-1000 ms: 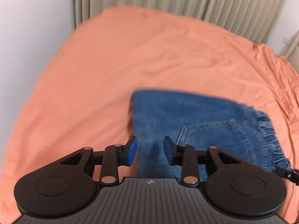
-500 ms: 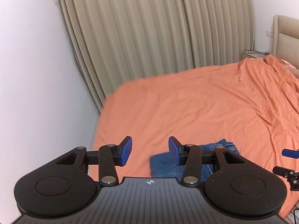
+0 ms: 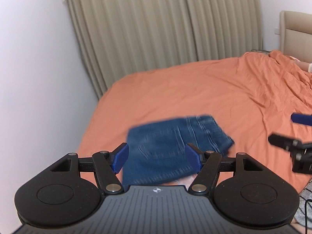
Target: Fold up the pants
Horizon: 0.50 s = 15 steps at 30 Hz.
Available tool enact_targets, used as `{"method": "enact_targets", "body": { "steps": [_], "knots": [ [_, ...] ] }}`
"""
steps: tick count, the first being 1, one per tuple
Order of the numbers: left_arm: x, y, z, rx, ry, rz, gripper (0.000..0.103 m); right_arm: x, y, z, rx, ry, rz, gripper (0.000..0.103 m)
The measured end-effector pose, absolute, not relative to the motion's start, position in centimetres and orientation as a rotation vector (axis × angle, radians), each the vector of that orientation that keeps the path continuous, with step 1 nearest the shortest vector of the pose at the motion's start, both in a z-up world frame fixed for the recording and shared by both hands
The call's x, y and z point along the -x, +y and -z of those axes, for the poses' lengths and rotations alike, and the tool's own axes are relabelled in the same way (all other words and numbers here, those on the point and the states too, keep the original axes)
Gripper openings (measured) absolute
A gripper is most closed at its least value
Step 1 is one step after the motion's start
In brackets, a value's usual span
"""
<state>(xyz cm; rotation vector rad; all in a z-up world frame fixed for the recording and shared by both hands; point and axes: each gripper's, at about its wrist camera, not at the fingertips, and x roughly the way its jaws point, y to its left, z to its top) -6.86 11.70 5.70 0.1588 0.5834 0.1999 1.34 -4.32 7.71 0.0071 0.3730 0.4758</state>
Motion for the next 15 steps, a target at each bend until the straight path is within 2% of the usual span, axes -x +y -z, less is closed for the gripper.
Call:
{"method": "enact_targets", "body": {
  "steps": [8, 15],
  "knots": [
    [7.8, 9.3, -1.1, -0.054, 0.634, -0.258, 0.078, -0.5, -4.6, -3.5, -0.006, 0.423, -0.409, 0.080],
    [7.5, 8.5, 0.6, 0.006, 0.681, -0.260, 0.078, -1.2, -3.4, -1.7, 0.025, 0.421, -0.400, 0.080]
  ]
}}
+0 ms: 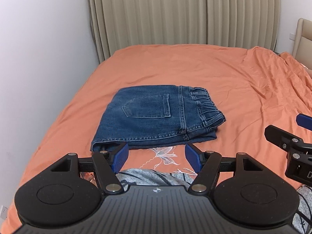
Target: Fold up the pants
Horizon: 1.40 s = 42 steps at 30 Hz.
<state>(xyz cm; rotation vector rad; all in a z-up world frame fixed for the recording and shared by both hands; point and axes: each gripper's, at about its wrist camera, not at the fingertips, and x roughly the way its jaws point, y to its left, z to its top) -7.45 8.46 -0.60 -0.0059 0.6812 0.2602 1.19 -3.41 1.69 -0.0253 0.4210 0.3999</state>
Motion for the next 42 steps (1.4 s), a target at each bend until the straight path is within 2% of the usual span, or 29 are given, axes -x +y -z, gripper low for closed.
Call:
{"method": "enact_targets", "body": {
  "steps": [42],
  "knots": [
    [7.6, 7.6, 0.3, 0.027, 0.678, -0.261, 0.078, -0.4, -4.2, -2.2, 0.006, 0.426, -0.417, 0.080]
  ]
}}
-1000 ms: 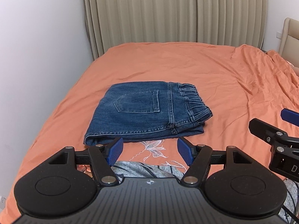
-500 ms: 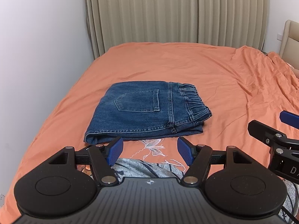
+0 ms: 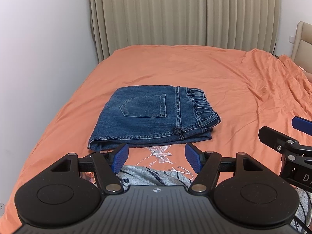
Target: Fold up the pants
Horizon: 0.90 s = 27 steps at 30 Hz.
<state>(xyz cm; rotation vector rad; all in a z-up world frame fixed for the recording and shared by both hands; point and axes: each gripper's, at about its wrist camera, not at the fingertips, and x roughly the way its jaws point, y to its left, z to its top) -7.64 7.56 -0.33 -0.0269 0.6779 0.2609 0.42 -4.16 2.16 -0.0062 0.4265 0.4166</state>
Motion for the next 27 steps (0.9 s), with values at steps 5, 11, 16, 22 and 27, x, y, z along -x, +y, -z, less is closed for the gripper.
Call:
{"method": "enact_targets", "body": {
  "steps": [5, 11, 16, 22, 27],
  "knots": [
    [7.69, 7.60, 0.31, 0.027, 0.675, -0.264, 0.078, -0.35, -4.21, -2.16, 0.005, 0.423, -0.420, 0.080],
    [7.75, 7.51, 0.24, 0.028, 0.676, -0.262, 0.078, -0.29, -4.25, -2.11, 0.007, 0.425, -0.419, 0.080],
    [7.69, 7.56, 0.19, 0.033, 0.675, -0.260, 0.078, -0.23, -4.26, -2.14, 0.007, 0.425, -0.417, 0.080],
    [7.69, 7.52, 0.07, 0.036, 0.671, -0.258, 0.078, -0.18, -4.35, -2.21, 0.009, 0.426, -0.414, 0.080],
    [7.60, 7.53, -0.04, 0.037, 0.668, -0.250, 0.078, -0.10, -4.29, -2.23, 0.007, 0.428, -0.412, 0.080]
  ]
}}
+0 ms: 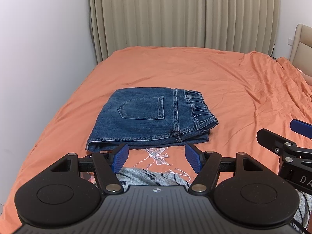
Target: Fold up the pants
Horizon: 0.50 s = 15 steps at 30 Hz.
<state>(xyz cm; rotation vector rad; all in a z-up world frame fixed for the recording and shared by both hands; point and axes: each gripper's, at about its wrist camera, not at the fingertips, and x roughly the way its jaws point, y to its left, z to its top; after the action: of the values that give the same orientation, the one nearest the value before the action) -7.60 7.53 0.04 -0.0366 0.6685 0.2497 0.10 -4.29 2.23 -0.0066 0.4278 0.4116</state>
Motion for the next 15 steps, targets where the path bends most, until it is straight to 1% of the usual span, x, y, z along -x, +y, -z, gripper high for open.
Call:
{"method": "enact_targets", "body": {
  "steps": [15],
  "knots": [
    [7.99, 7.22, -0.44, 0.041, 0.638, -0.239, 0.078, -0.25, -4.12, -2.43, 0.001, 0.433, -0.403, 0.080]
  ]
}}
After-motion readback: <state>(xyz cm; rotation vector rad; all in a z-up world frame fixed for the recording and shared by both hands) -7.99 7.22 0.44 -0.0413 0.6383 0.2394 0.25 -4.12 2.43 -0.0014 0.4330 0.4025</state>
